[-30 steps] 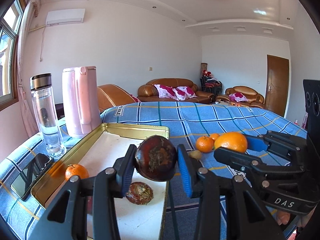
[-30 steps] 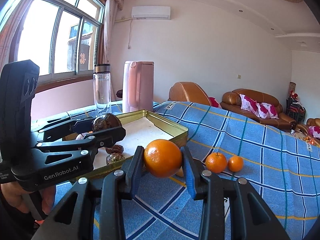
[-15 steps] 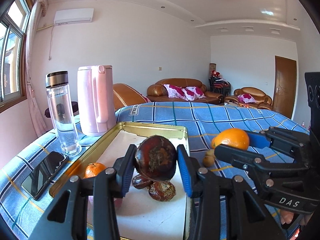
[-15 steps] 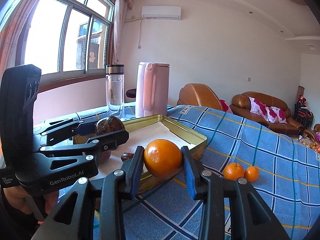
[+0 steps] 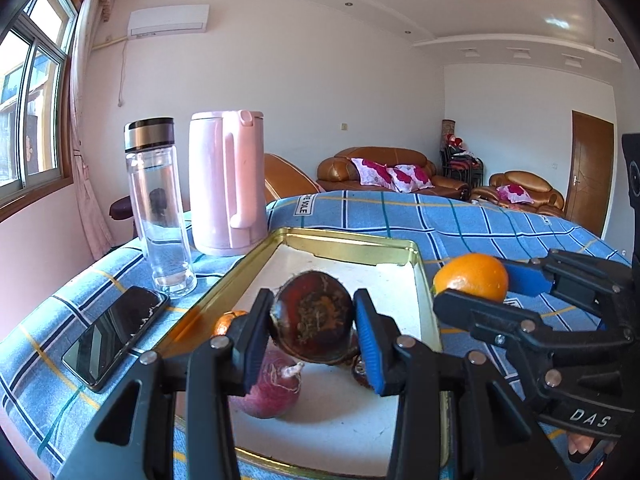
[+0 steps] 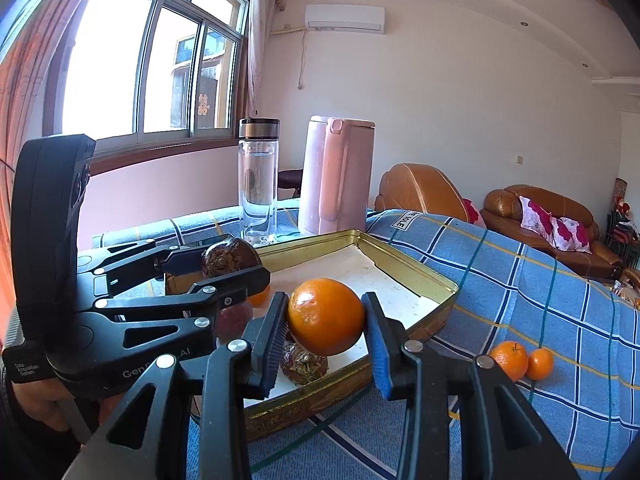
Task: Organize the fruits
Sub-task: 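Open the left tool over the tray while the right tool releases the orange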
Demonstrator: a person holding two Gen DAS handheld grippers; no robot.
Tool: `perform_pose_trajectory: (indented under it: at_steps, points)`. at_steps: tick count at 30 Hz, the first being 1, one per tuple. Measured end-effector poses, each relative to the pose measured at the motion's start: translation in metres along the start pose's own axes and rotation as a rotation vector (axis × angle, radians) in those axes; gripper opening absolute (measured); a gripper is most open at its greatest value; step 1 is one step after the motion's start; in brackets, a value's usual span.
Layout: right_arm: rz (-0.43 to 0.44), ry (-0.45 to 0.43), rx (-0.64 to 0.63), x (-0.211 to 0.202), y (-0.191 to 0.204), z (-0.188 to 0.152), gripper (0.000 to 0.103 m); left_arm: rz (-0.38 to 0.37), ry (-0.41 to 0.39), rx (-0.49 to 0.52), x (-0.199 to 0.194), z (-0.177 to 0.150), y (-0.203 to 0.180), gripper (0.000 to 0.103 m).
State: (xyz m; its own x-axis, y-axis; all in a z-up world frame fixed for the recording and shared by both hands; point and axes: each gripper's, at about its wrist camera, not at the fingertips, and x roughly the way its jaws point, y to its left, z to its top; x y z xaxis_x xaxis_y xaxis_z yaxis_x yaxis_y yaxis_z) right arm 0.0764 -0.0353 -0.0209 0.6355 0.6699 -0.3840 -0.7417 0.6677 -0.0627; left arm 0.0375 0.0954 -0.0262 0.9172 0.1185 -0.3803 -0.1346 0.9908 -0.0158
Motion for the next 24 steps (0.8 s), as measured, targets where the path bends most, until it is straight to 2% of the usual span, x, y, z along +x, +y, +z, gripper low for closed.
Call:
perform_pose_trajectory:
  at_steps: [10, 24]
  points:
    - [0.033, 0.029, -0.014, 0.017, 0.015, 0.0, 0.039, 0.054, 0.018, -0.017, 0.004, -0.001, 0.017, 0.042]
    - [0.065, 0.101, -0.03, 0.035, 0.027, -0.007, 0.039, 0.074, 0.058, -0.045, 0.012, -0.011, 0.036, 0.042]
